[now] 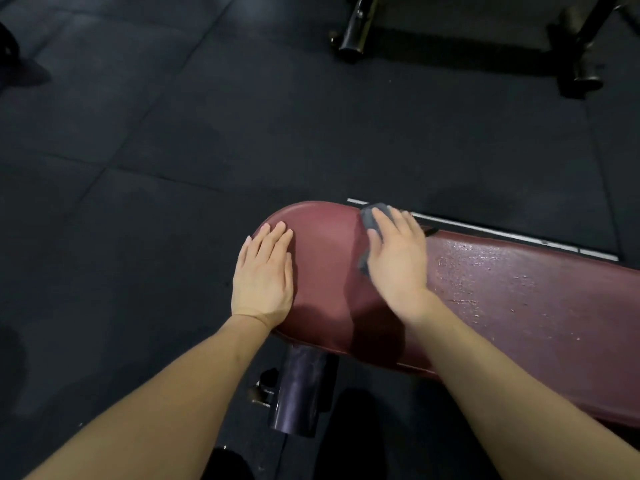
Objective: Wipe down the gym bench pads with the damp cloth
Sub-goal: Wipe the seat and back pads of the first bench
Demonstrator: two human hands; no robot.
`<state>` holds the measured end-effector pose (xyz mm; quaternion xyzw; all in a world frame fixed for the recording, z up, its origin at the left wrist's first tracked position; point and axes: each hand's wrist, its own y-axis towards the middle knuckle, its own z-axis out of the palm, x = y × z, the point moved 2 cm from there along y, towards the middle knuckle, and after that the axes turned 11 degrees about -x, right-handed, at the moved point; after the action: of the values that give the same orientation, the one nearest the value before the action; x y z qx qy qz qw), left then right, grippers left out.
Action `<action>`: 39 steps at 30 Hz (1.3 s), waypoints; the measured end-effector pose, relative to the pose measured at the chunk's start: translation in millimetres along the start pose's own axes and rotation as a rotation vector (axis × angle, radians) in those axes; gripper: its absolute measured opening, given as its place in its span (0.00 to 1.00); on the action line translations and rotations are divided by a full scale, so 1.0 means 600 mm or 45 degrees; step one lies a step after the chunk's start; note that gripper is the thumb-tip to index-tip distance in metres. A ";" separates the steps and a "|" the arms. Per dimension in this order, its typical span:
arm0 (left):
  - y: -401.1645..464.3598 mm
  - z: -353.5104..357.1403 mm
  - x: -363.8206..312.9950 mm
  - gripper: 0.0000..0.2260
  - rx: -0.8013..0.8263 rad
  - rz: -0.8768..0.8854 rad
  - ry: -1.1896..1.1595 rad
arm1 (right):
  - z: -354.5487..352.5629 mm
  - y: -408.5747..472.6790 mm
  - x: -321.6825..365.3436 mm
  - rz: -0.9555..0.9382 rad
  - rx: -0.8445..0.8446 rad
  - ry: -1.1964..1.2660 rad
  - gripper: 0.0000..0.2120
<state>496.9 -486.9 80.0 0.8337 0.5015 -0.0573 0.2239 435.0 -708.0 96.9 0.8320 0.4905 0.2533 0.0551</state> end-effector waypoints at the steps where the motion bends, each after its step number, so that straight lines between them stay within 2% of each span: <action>1: -0.001 0.000 0.000 0.24 -0.008 -0.003 0.012 | 0.014 0.010 0.028 -0.036 -0.006 0.017 0.24; 4: -0.004 -0.001 0.000 0.27 0.008 0.014 0.028 | 0.035 0.029 0.079 -0.160 0.072 0.080 0.21; 7: -0.008 0.000 0.003 0.30 0.008 0.029 0.025 | -0.004 0.028 0.030 -0.194 0.155 0.161 0.18; 9: -0.010 -0.001 0.005 0.30 -0.008 0.018 0.015 | -0.037 0.018 -0.031 -0.190 0.096 0.171 0.15; 12: -0.013 -0.001 0.001 0.25 -0.050 -0.010 0.012 | -0.052 -0.007 -0.085 -0.110 0.006 0.095 0.14; 16: -0.011 0.003 -0.005 0.23 -0.105 -0.021 0.002 | -0.008 -0.001 -0.020 -0.161 -0.102 0.143 0.14; 18: -0.014 0.005 -0.002 0.23 -0.136 -0.020 -0.032 | 0.011 0.016 0.021 -0.223 -0.062 0.164 0.13; 21: -0.018 0.003 0.000 0.23 -0.171 -0.036 -0.106 | 0.002 0.023 0.029 -0.151 0.030 0.198 0.14; 25: -0.028 -0.008 0.002 0.23 -0.196 -0.078 -0.208 | -0.046 -0.090 0.012 -0.344 0.073 0.320 0.17; 28: -0.028 -0.011 0.002 0.22 -0.210 -0.082 -0.255 | -0.060 -0.153 -0.001 -0.467 0.183 0.344 0.18; 31: -0.025 -0.010 0.004 0.22 -0.219 -0.073 -0.245 | -0.036 -0.084 0.005 -0.452 0.180 0.284 0.18; 35: -0.022 -0.002 0.010 0.22 -0.260 -0.115 -0.264 | 0.007 0.031 0.032 -0.161 0.103 0.243 0.18; 37: -0.019 0.002 0.014 0.22 -0.249 -0.139 -0.282 | 0.002 0.013 0.035 -0.164 0.100 0.265 0.18; 39: -0.021 0.004 0.017 0.22 -0.234 -0.150 -0.291 | -0.019 -0.054 0.030 -0.287 0.121 0.324 0.17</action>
<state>491.5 -474.9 70.8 0.7669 0.5239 -0.1185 0.3512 410.9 -678.0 102.4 0.7347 0.5951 0.3253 -0.0186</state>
